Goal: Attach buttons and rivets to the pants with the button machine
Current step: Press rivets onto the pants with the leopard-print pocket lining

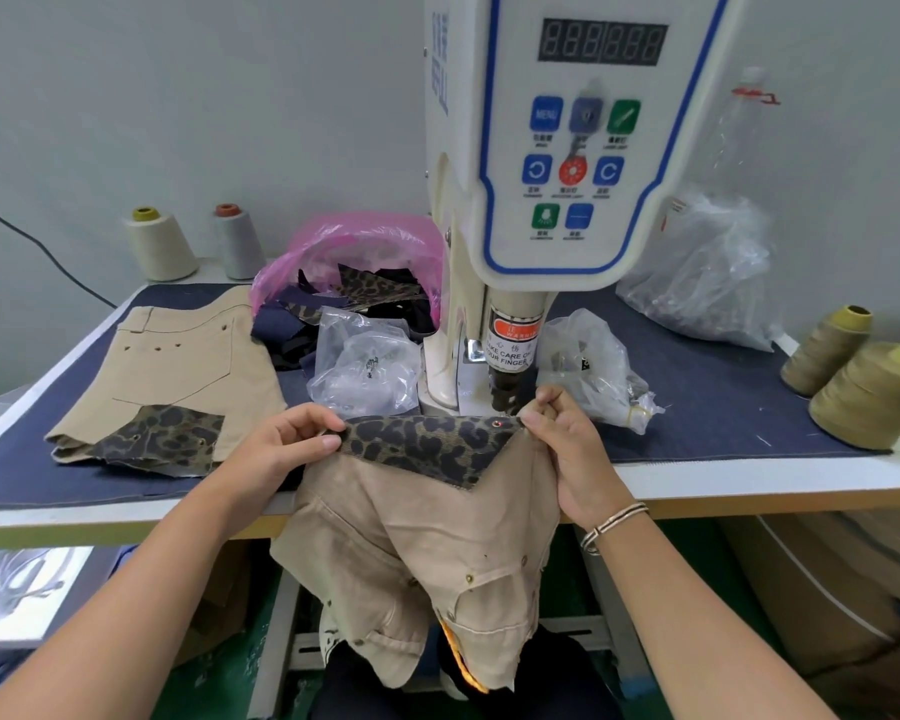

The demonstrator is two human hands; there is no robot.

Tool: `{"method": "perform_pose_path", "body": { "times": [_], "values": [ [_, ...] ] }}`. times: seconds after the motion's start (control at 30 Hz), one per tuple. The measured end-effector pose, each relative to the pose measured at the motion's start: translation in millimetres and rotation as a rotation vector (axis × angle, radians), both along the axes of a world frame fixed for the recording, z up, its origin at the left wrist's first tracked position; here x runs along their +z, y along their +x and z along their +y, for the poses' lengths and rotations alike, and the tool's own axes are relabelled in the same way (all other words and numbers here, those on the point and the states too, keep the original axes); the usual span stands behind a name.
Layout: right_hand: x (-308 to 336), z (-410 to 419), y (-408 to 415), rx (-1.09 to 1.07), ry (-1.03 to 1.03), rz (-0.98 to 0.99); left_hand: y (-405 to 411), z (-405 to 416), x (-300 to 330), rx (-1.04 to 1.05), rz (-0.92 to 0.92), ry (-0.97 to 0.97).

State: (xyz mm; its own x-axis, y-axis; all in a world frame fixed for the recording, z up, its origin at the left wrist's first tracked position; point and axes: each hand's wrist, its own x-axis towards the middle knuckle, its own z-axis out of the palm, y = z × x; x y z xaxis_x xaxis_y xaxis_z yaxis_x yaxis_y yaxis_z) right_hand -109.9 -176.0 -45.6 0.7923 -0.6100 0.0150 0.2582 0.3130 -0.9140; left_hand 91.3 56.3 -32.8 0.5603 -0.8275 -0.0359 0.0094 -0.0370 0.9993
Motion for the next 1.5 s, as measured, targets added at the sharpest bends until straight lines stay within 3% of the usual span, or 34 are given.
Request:
{"method": "perform_pose_path", "body": {
  "times": [0.23,0.3,0.4,0.53,0.6,0.7,0.9,1.0,1.13,1.27,1.5],
  "values": [
    [2.7,-2.0,-30.2,0.059,-0.056,-0.028,-7.6,1.2,11.6,-0.129,-0.151,0.055],
    [3.9,-7.3,-52.2,0.108,-0.216,0.070,-18.7,-2.0,14.3,-0.196,-0.264,0.060],
    [12.4,-19.9,-73.3,0.133,-0.503,0.356,-41.4,-22.7,0.5,-0.208,-0.604,0.101],
    [43.5,-48.1,-63.7,-0.154,-0.724,0.481,-54.6,-39.2,-18.3,-0.057,-0.759,0.086],
    [61.6,-65.2,-45.8,-0.322,-0.885,0.604,-52.2,-38.8,-20.3,-0.041,-0.760,0.091],
    [80.6,-79.0,-13.0,-0.267,-1.166,1.014,-51.4,-37.9,-20.1,-0.033,-0.715,0.142],
    [87.3,-87.5,33.9,-0.057,-1.150,1.480,-46.6,-39.5,-18.3,-0.024,-0.635,0.202],
    [79.5,-83.2,40.3,-0.014,-1.276,1.573,-46.8,-41.6,-16.5,-0.008,-0.603,0.219],
    [76.0,-78.3,48.2,0.065,-1.287,1.663,-47.3,-42.0,-16.0,-0.002,-0.581,0.220],
    [71.8,-76.6,51.0,0.094,-1.456,1.612,-48.2,-43.0,-14.6,0.007,-0.577,0.217],
    [81.9,-70.7,53.3,0.175,-1.528,1.609,-46.4,-43.6,-16.9,0.012,-0.574,0.224]
  ]
}}
